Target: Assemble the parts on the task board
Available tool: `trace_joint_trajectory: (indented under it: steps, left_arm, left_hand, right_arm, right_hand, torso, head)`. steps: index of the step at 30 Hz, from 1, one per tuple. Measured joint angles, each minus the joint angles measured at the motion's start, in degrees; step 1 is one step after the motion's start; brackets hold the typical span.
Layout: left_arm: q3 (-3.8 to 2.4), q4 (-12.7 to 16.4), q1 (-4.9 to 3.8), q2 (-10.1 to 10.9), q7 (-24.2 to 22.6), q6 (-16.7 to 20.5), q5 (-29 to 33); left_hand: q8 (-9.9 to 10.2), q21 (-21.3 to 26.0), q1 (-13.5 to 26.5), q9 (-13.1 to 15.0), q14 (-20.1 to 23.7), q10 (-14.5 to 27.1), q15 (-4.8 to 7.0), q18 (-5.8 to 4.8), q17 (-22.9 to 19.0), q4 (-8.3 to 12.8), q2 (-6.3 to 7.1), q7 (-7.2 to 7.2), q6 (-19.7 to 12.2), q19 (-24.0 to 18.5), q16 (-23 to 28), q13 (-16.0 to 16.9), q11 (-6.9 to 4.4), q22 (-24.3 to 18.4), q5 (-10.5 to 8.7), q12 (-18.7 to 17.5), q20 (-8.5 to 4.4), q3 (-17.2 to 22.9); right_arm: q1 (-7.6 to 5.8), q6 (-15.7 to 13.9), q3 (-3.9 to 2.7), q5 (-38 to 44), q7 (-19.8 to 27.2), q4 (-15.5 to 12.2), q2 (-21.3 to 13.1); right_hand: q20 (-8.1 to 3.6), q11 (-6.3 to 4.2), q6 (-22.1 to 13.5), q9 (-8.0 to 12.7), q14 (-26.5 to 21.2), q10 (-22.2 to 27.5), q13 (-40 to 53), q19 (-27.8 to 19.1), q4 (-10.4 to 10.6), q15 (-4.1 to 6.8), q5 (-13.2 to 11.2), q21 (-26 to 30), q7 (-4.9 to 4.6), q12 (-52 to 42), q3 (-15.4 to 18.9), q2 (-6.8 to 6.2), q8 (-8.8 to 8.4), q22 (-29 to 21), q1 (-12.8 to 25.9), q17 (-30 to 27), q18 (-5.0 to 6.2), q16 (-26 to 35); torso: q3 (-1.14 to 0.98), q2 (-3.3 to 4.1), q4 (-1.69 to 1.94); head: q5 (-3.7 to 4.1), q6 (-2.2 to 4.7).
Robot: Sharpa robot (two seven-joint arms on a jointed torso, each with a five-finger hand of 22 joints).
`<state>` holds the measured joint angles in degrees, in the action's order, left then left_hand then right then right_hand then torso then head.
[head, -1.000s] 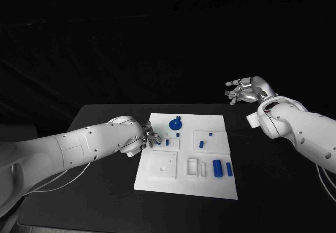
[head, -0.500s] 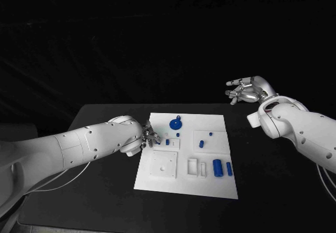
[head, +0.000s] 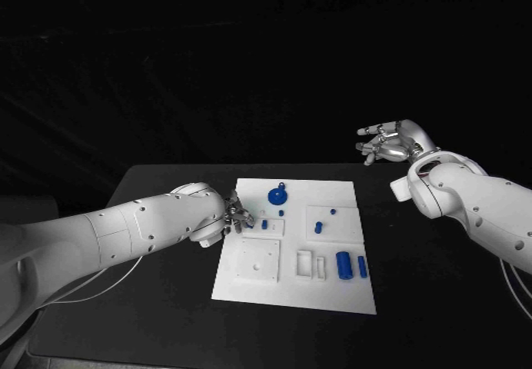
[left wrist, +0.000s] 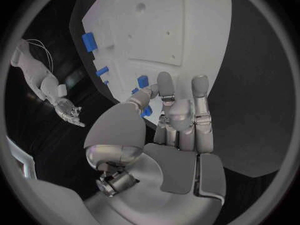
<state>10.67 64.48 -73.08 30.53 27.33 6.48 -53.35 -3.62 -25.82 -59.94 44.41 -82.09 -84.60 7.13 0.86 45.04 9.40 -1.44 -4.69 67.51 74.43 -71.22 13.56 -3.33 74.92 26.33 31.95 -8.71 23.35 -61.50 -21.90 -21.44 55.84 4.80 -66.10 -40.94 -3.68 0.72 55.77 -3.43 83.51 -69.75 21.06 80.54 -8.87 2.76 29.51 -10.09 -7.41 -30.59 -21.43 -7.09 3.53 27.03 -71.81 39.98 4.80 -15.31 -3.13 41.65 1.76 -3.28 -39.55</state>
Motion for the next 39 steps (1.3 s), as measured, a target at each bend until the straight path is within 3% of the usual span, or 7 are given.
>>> trace_joint_trajectory:
  steps: [39]
  left_arm:
    - [-0.07,-0.6,-0.10,-0.4,0.1,-1.5,-0.1]
  left_hand:
    - [-0.1,0.0,0.0,0.1,0.0,-0.1,0.26,0.00,1.1,0.0,-0.02,-0.01,0.0,0.0,-0.8,0.5,0.10,0.0,-0.21,0.6,0.00,0.0]
  right_arm:
    - [0.01,0.1,0.00,0.0,-0.1,-0.1,0.0]
  right_hand:
    - [0.00,-0.09,0.2,0.0,0.0,0.1,0.0,0.0,0.0,0.00,0.0,-0.2,0.18,0.0,0.0,0.23,0.00,-0.2,0.2,0.0,0.00,0.0]
  torso:
    - [-0.05,-0.04,-0.03]
  head:
    - [-0.10,-0.32]
